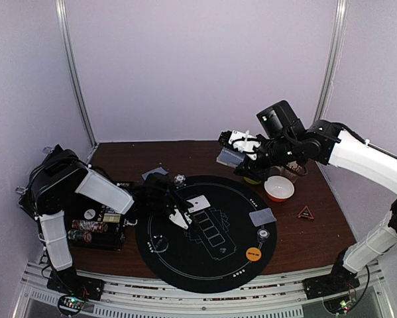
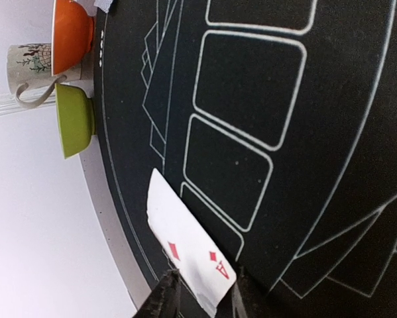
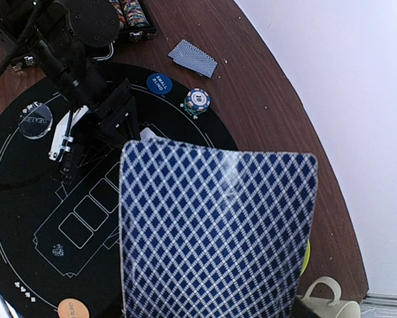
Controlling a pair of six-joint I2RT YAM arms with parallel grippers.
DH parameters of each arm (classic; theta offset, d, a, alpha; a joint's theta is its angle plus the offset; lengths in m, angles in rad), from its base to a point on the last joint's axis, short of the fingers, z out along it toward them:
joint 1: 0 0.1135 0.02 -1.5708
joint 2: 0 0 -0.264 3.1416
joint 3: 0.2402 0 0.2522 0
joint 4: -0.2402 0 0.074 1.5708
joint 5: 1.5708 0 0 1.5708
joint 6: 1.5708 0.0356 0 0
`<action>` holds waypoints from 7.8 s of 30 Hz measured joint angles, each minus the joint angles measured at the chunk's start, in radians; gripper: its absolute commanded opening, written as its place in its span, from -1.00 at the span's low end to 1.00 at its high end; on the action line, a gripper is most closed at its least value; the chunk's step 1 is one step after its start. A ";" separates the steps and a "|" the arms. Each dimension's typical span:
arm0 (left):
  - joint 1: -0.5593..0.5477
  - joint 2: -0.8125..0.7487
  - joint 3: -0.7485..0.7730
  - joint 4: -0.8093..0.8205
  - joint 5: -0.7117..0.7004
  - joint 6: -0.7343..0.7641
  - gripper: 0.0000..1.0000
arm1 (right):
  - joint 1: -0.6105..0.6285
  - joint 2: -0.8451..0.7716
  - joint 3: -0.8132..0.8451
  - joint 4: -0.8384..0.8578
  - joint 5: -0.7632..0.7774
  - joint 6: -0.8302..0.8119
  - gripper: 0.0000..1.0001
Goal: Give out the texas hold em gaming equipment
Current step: Flop the poker card into the community card area, then pick up the poker card from the face-down deck piles, then flop the poker card into the community card area.
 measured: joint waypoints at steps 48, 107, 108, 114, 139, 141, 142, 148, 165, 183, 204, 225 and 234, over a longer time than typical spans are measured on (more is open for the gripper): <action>0.018 -0.229 0.541 -0.373 0.475 -1.849 0.51 | 0.006 0.002 0.000 0.018 -0.053 0.000 0.01; 0.059 -0.235 0.570 -0.548 0.516 -1.754 -0.53 | 0.060 0.071 0.019 0.032 -0.007 -0.023 0.01; 0.059 -0.237 0.570 -0.547 0.523 -1.751 -0.58 | 0.060 0.071 0.019 0.032 -0.007 -0.023 0.01; 0.059 -0.240 0.570 -0.541 0.568 -1.747 -0.88 | 0.060 0.071 0.019 0.032 -0.007 -0.023 0.01; 0.161 -0.376 0.459 -0.392 0.661 -1.735 -1.00 | 0.030 0.056 -0.009 0.038 0.003 -0.022 0.01; 0.191 -0.408 0.435 -0.392 0.649 -1.700 -1.00 | 0.023 0.044 -0.011 0.037 0.002 -0.022 0.01; 0.204 -0.431 0.416 -0.391 0.631 -1.672 -1.00 | 0.021 0.042 -0.011 0.038 0.002 -0.022 0.01; 0.239 -0.654 0.148 -0.265 0.444 -1.352 -1.00 | 0.009 0.013 -0.016 0.038 0.002 -0.022 0.01; -0.092 -0.385 -0.227 0.117 0.166 -0.524 -1.00 | -0.004 -0.034 -0.017 0.023 0.005 -0.021 0.01; -0.272 -0.208 -0.180 -0.014 0.084 -0.255 -1.00 | -0.007 -0.034 -0.017 0.016 0.005 -0.015 0.01; -0.189 -0.047 -0.074 -0.004 0.023 -0.155 -1.00 | -0.011 -0.034 -0.017 0.016 0.005 -0.015 0.01; -0.153 -0.004 0.004 -0.057 0.003 0.025 -0.80 | -0.011 -0.034 -0.018 0.016 0.005 -0.015 0.01; -0.153 -0.006 0.011 -0.058 -0.055 0.043 -0.72 | -0.011 -0.034 -0.018 0.016 0.005 -0.015 0.01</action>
